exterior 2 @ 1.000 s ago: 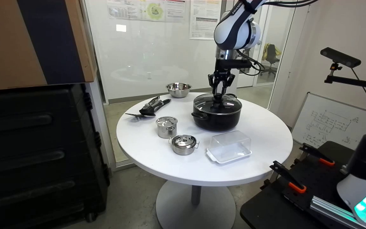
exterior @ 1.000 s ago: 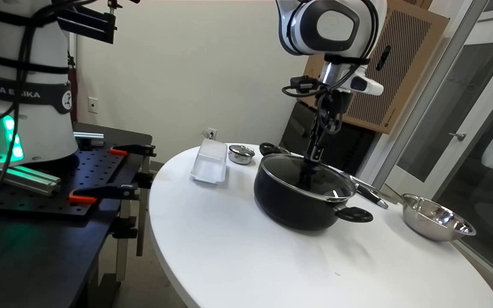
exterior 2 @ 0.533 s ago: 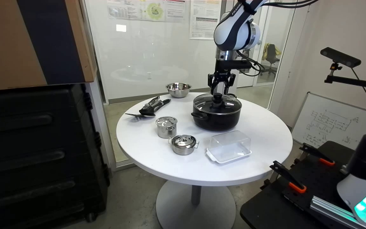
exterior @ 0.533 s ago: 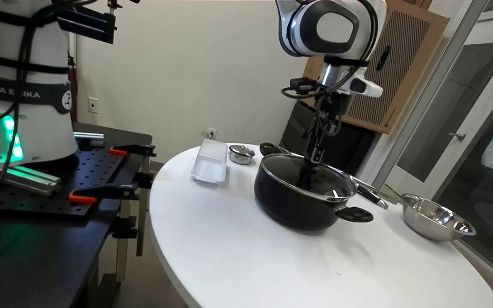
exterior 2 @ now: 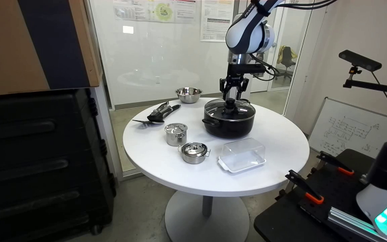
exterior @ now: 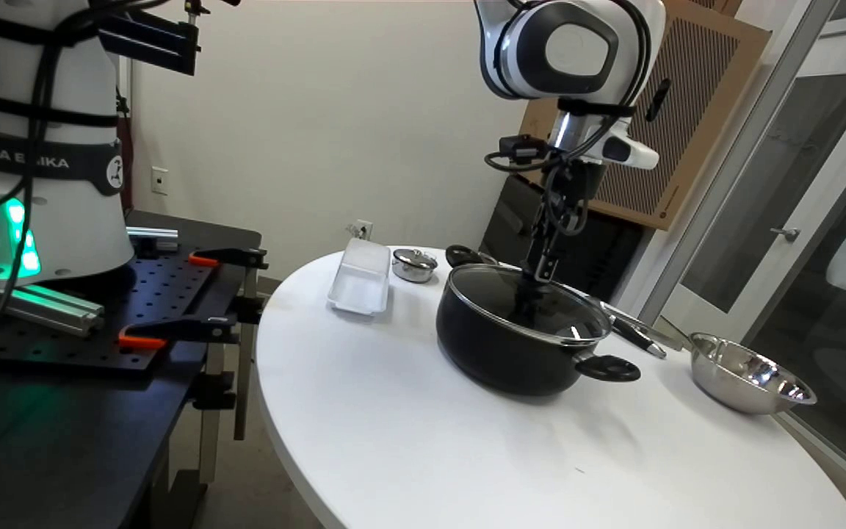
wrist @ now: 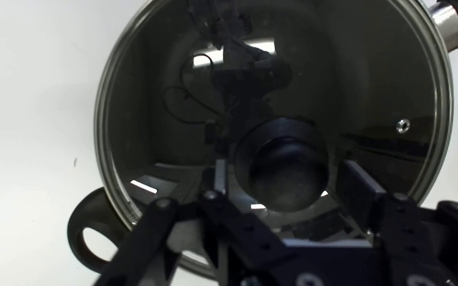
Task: Take the lid off the black pot
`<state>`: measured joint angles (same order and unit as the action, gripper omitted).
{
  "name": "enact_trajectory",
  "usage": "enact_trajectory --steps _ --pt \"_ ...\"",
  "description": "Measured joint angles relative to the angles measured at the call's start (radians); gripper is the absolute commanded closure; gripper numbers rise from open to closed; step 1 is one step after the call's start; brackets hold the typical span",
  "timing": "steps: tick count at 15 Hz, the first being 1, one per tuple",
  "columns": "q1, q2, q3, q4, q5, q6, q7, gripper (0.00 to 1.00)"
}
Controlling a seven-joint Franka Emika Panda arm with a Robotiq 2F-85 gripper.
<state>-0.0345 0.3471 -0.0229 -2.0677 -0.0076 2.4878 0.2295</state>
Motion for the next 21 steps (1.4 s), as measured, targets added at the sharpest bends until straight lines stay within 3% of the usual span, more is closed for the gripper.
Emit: enact_trajectory --steps 2,9,13,17,21 --pt "0.001 0.004 0.001 0.002 0.001 0.0 0.0 0.76" --pt "0.002 0.005 0.0 0.012 0.007 -0.013 0.0 0.76" --pt "-0.011 -0.022 0.016 0.013 0.114 -0.035 -0.058 0.76" --pt "-0.028 -0.163 0.027 0.008 0.221 -0.097 -0.14 0.76" --pt "-0.04 -0.319 0.007 -0.021 0.237 -0.181 -0.172 0.76"
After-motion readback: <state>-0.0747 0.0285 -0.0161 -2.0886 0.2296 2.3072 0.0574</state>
